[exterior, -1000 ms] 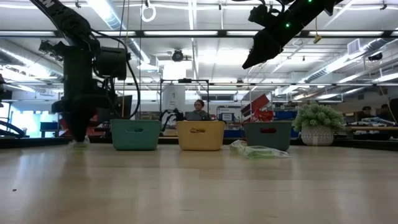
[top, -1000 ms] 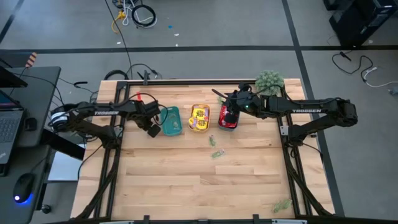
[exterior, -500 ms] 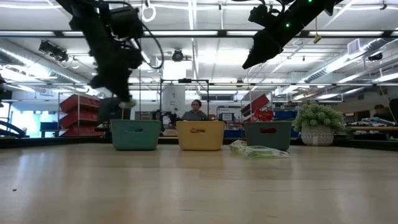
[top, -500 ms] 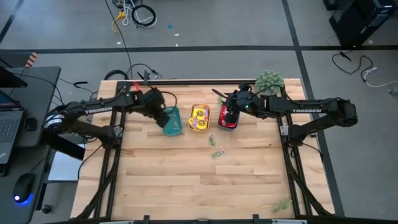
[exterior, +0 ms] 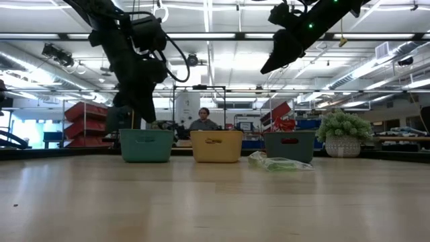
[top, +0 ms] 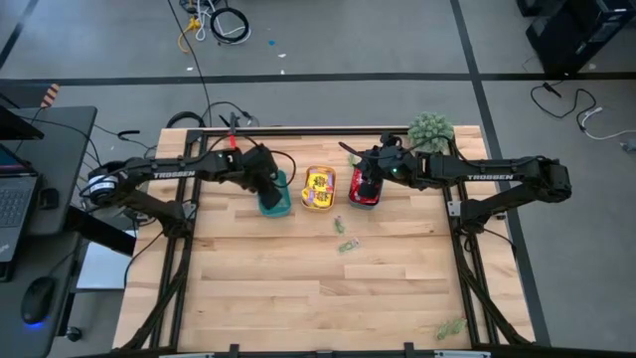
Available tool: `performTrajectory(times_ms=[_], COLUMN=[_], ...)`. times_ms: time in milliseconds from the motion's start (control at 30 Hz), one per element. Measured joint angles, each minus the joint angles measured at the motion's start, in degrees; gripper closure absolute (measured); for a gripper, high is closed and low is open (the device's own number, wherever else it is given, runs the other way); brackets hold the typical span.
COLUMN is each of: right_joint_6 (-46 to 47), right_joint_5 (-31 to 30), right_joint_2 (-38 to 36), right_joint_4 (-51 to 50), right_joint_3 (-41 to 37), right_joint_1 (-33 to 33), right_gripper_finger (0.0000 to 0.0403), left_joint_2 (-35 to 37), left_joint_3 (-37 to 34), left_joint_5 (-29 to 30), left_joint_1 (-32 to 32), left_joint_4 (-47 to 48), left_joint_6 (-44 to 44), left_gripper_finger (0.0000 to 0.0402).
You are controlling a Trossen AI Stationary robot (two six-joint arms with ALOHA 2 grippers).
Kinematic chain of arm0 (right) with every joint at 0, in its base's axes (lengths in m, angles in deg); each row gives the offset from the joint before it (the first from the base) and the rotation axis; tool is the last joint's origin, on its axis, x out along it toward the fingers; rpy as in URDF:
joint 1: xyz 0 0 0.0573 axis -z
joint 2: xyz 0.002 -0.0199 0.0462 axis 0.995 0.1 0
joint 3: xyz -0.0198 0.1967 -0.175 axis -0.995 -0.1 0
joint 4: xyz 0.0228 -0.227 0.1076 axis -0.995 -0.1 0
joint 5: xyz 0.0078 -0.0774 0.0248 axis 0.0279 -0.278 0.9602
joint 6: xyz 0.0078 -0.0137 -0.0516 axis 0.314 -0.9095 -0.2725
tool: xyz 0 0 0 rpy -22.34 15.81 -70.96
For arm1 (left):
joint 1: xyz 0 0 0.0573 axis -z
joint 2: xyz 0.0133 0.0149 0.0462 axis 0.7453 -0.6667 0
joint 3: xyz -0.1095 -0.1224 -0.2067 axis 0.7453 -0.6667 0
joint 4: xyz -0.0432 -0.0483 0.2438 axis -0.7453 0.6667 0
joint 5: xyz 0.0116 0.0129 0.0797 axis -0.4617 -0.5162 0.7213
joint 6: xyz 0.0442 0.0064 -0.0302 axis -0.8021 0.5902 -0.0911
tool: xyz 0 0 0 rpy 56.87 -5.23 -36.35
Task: Sort candy
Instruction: Put the green gummy into the green bin
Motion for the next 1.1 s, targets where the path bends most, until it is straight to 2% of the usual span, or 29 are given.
performTrajectory(times_ms=[200, 267, 367, 500, 567, 767, 900, 1033, 1100], right_joint_6=[2.06, 4.19, 7.02, 12.28, 14.07, 16.37, 18.07, 18.81, 18.82], right_joint_5=[0.19, 0.19, 0.24, 5.69, 9.6, 14.62, 16.63, 19.99, 21.86], right_joint_2=[0.0, 0.0, 0.15, 2.94, 5.7, 16.82, 24.6, 31.61, 34.49], right_joint_4=[0.84, 2.66, 4.72, 3.94, 2.07, -6.94, -15.23, -22.4, -22.72], right_joint_3=[0.0, 0.0, 0.29, 3.37, 5.87, 15.85, 23.07, 27.89, 28.63], right_joint_1=[0.26, 0.9, 3.04, 8.4, 11.35, 18.43, 22.15, 24.85, 25.75], right_gripper_finger=[0.0237, 0.0233, 0.0229, 0.0229, 0.0229, 0.0223, 0.0219, 0.0219, 0.0219], left_joint_2=[0.02, 0.02, 0.23, 1.6, 2.31, 3.77, 4.78, 5.75, 6.06], left_joint_3=[0.0, -0.01, -0.54, -3.82, -5.5, -8.48, -9.84, -10.49, -10.52], left_joint_5=[0.02, 3.19, 8.22, 6.31, 4.19, 1.81, 0.47, 0.26, 0.19], left_joint_1=[-0.09, -0.01, 0.39, 0.07, -0.42, -0.47, -0.5, -0.86, -1.05], left_joint_4=[0.1, 0.11, -4.0, -15.64, -20.86, -36.53, -43.73, -44.39, -45.35], left_joint_6=[-2.14, -4.56, -6.68, -9.24, -10.38, -14.8, -16.23, -17.76, -18.53], left_gripper_finger=[0.028, 0.0276, 0.03, 0.0375, 0.0393, 0.0396, 0.0399, 0.0398, 0.0398])
